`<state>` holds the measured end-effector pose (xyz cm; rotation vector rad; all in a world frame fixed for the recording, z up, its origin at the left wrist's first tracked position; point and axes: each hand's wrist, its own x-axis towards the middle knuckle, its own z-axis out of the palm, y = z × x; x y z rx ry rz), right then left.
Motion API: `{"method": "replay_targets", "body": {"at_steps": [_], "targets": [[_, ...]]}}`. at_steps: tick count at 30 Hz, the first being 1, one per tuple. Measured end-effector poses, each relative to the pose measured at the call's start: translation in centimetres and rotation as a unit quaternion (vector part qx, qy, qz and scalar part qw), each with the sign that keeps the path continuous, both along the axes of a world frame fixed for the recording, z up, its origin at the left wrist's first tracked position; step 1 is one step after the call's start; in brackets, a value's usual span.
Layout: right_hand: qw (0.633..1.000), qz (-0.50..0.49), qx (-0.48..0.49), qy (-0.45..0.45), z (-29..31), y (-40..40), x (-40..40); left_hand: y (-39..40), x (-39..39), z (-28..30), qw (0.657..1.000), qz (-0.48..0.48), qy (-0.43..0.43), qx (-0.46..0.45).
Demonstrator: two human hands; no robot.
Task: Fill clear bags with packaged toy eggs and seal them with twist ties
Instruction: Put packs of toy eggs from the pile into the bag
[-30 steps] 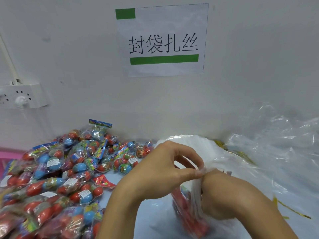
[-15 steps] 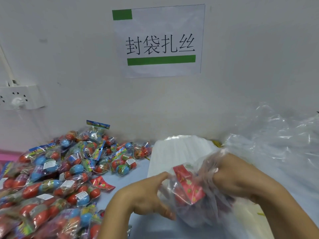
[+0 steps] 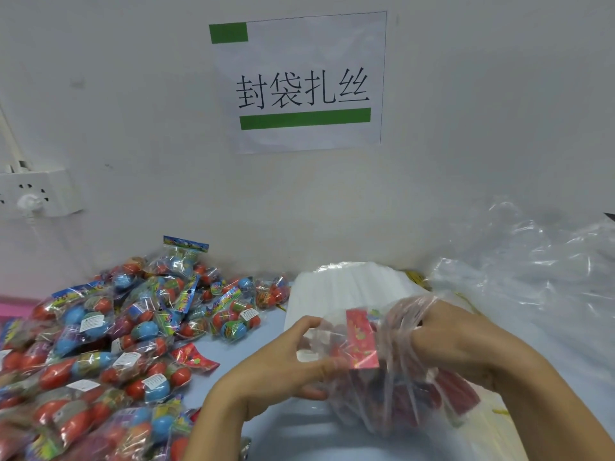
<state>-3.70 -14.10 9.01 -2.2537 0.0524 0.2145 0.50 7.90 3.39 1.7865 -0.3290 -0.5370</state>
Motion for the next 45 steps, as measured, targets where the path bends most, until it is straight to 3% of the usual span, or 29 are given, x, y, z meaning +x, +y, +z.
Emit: {"method": "replay_targets", "body": {"at_steps": [8, 14, 19, 24, 30, 41, 45], "targets": [[0.997, -0.047, -0.057, 0.013, -1.0, 0.2, 0.6, 0.2, -0.1, 0.0, 0.995, -0.004, 0.070, -0.069], [0.998, -0.044, -0.034, -0.026, -1.4, 0.1, 0.9, -0.6, 0.6, -0.7, 0.998, 0.062, -0.009, 0.020], [0.998, -0.027, -0.063, -0.012, -1.1, 0.4, 0.9, -0.8, 0.6, -0.7, 0.998, 0.068, -0.002, 0.013], [0.999, -0.018, -0.030, -0.003, -0.7, 0.4, 0.3, -0.8, 0.2, -0.5, 1.000, 0.028, -0.010, 0.003], [0.995, -0.014, -0.099, -0.019, -1.4, 1.2, 0.8, -1.5, 0.2, -0.8, 0.996, 0.045, -0.063, 0.039], [0.997, -0.059, 0.013, -0.044, -1.3, 0.7, 1.3, 1.2, 0.6, -1.6, 0.998, 0.010, 0.031, -0.048], [0.993, -0.075, 0.080, -0.043, -1.6, 0.6, 1.4, 1.3, 0.8, -2.3, 0.987, 0.006, 0.099, -0.129]]}}
